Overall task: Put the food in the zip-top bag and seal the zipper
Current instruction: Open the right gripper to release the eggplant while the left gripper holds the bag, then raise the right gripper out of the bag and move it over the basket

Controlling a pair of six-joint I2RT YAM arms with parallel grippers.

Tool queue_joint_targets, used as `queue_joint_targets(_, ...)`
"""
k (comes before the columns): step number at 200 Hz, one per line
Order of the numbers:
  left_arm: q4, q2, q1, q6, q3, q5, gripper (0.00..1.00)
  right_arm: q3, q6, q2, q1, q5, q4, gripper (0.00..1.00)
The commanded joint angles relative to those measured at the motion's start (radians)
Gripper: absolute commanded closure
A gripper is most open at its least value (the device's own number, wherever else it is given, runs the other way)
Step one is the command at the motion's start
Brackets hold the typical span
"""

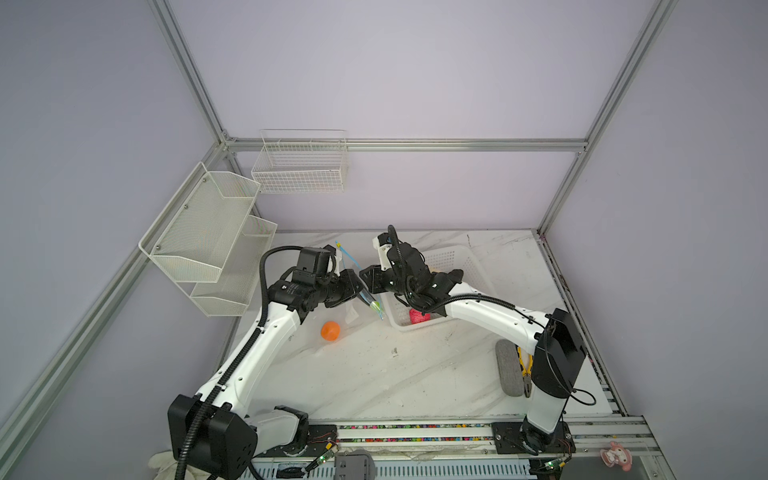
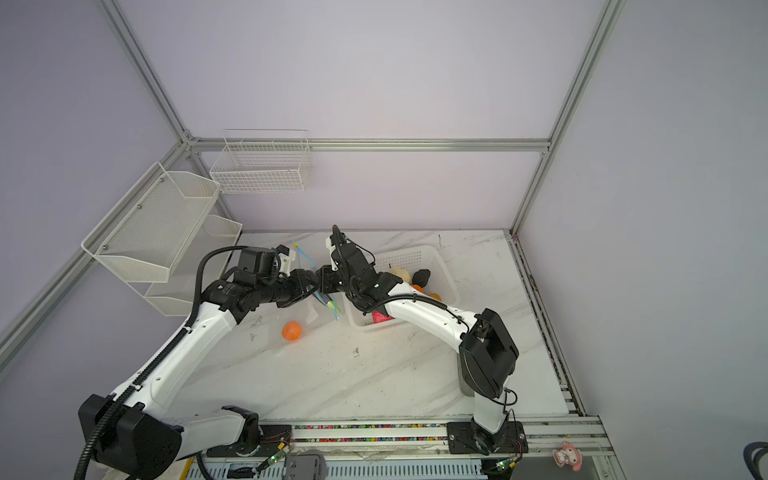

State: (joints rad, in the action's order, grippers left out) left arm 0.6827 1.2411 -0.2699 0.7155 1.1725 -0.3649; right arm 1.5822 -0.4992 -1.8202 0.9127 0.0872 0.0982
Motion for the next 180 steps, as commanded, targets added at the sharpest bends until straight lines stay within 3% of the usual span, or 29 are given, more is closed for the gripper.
queue_joint_targets(1, -0.016, -0.044, 0.015, 0.007, 0.095, -0.032, 1.00, 0.034, 0.013, -0.025, 0.013, -0.043, 0.067, 0.82)
queue_joint_targets(98, 0.031, -0.128, 0.093, -0.002, 0.101, -0.014, 1.00, 0.100, 0.003, -0.040, 0.012, -0.047, 0.142, 0.88)
queue_joint_targets(180, 0.052, -0.118, 0.113, -0.001, 0.167, -0.025, 1.00, 0.227, -0.002, -0.097, 0.022, 0.038, 0.172, 0.92)
